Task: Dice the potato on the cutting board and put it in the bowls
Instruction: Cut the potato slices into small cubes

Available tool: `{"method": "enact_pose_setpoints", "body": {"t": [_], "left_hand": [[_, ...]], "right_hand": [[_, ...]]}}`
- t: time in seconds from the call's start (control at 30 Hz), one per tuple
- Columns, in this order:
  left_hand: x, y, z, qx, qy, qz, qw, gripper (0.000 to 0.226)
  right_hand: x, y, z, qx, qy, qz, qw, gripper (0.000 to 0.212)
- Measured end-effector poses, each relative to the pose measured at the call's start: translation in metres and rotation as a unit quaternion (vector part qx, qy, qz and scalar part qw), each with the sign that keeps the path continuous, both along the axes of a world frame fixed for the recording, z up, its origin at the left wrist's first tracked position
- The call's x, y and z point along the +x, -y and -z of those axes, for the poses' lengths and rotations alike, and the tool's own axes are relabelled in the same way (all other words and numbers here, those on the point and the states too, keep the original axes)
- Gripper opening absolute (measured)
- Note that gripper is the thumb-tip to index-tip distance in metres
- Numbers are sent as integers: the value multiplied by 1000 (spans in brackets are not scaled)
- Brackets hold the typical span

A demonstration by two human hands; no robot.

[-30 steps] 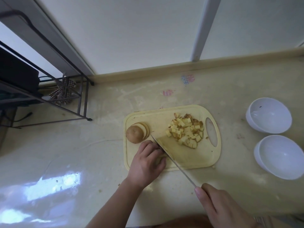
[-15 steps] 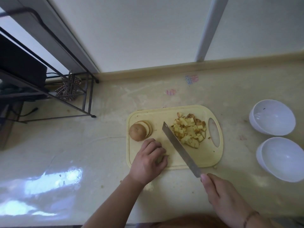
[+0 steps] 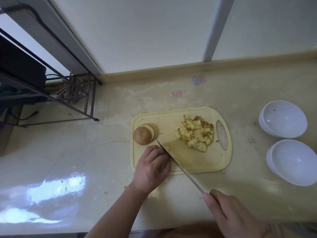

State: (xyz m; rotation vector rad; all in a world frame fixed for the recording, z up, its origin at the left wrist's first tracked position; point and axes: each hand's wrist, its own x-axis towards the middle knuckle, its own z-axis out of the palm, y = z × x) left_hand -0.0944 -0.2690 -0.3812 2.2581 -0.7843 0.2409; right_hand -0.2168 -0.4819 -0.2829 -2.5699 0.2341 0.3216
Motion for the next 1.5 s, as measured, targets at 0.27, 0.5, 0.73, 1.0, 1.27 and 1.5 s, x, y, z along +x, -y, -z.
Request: {"method": "enact_pose_setpoints", "body": {"t": [0.27, 0.5, 0.73, 1.0, 1.27, 1.5], "left_hand": [[2, 0, -1, -16, -24, 7, 1000, 7], [2, 0, -2, -11, -13, 13, 1000, 7], [-1, -3, -2, -22, -20, -5, 1000, 8], [-5, -10, -1, -17, -5, -50, 999, 12], [-4, -10, 2, -1, -12, -51, 999, 9], [-3, -9, 2, -4, -17, -50, 999, 10]], "right_hand": [[8, -5, 0, 55, -84, -25, 995, 44], [10, 5, 18, 135, -103, 25, 985, 89], [14, 15, 8, 169, -123, 51, 977, 79], [8, 4, -5, 148, -124, 10, 981, 44], [6, 1, -13, 87, -134, -24, 987, 50], [-1, -2, 0, 5, -28, -55, 998, 46]]}}
